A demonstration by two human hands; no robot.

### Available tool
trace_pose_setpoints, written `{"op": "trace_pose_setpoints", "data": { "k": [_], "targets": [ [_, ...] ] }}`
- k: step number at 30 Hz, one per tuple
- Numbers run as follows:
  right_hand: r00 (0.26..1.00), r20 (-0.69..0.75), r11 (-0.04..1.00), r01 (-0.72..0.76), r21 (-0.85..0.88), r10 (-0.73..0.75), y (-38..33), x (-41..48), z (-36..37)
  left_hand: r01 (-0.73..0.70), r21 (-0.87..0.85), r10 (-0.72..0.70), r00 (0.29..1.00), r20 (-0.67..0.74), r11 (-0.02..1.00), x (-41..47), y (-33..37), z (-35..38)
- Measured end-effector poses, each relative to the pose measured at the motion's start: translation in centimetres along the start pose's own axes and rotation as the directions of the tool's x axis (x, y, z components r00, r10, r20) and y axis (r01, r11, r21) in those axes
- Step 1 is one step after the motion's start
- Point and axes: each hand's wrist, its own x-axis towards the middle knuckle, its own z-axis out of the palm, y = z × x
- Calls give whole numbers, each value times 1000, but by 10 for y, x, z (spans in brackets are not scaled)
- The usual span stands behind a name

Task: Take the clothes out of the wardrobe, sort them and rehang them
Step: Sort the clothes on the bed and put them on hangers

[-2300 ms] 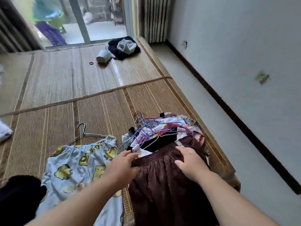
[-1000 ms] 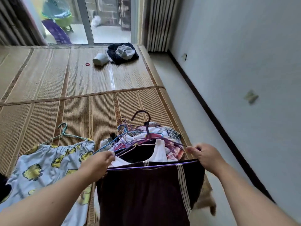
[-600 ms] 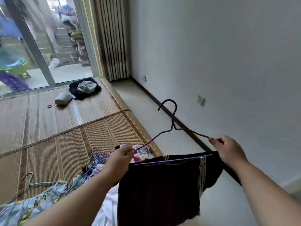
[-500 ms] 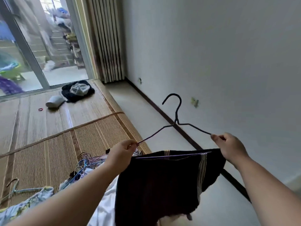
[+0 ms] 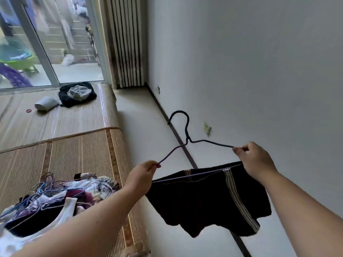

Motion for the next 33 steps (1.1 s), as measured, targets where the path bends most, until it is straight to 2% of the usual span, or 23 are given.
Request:
{"op": "trace_pose_setpoints", "data": {
  "k": [2, 6, 12, 16, 20, 26, 30, 33],
  "targets": [
    [1000, 13, 1000, 22, -1, -22, -4, 19, 2, 14, -24, -14, 1000, 0, 1000, 9, 3, -1],
    [991, 99, 996, 88, -7, -87, -25, 82, 26, 55, -43, -59, 994, -95, 998, 44, 0, -5],
    [946, 259, 978, 209, -29, -194, -75, 176, 94, 145, -88, -161, 964, -212, 985, 119, -32, -29],
    [914, 310, 955, 293, -52, -264, -127, 256, 150, 197, -115, -221, 939, -262, 974, 192, -56, -57],
    [840, 419, 897, 427, -116, -346, -199, 329, 210, 312, -88, -324, 907, -269, 946, 250, -84, -102],
    [758, 519, 856, 508, -91, -395, -293, 397, 305, 455, -118, -468, 829, -305, 883, 314, -123, -165],
    [658, 599, 801, 597, -46, -457, -361, 435, 381, 547, -179, -574, 754, -318, 818, 342, -166, -192],
    [568, 626, 714, 700, -25, -535, -419, 463, 444, 623, -216, -656, 675, -338, 752, 369, -197, -212]
  ]
}}
